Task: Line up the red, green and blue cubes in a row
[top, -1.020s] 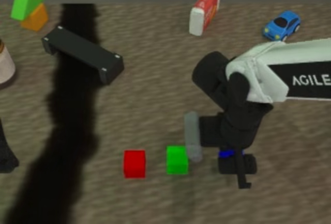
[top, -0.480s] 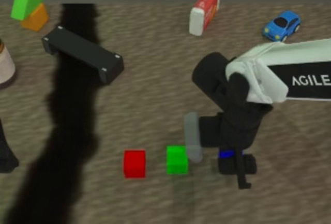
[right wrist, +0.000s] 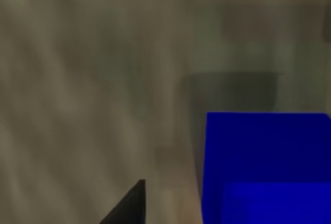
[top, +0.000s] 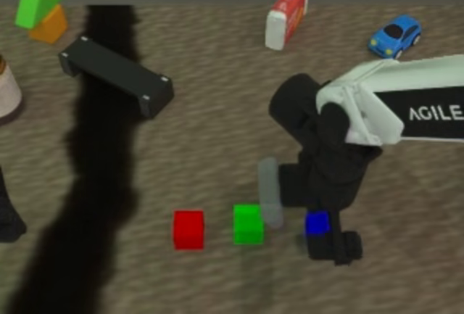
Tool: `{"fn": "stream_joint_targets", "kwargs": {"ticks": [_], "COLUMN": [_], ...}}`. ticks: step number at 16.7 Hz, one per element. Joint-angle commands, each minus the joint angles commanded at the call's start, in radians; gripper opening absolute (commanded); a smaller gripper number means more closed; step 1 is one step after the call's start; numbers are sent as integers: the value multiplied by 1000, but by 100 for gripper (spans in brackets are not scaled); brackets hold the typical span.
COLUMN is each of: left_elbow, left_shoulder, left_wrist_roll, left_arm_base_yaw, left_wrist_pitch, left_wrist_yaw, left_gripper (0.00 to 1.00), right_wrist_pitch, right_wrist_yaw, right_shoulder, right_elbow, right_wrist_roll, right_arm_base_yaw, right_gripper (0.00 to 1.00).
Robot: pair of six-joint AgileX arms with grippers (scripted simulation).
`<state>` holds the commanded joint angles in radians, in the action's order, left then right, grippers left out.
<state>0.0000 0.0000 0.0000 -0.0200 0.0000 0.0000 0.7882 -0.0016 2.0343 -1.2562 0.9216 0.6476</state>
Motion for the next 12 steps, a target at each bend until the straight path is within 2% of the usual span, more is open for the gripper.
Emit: {"fn": "stream_joint_targets", "kwargs": {"ticks": [8, 12], "left_elbow": [0, 0], "left_shoulder": [0, 0], "left_wrist_roll": [0, 0], "left_arm_base_yaw": [0, 0], "left_wrist_pitch": [0, 0], "left_wrist_yaw": [0, 0], "left_gripper": [100, 100], "right_wrist_pitch": [4, 119], "right_wrist_yaw": [0, -1], "right_shoulder": [-2, -44], "right_elbow": [-3, -69], "right_wrist_roll": [1, 2], "right_arm_base_yaw": [0, 3], "right_gripper": [100, 100]}}
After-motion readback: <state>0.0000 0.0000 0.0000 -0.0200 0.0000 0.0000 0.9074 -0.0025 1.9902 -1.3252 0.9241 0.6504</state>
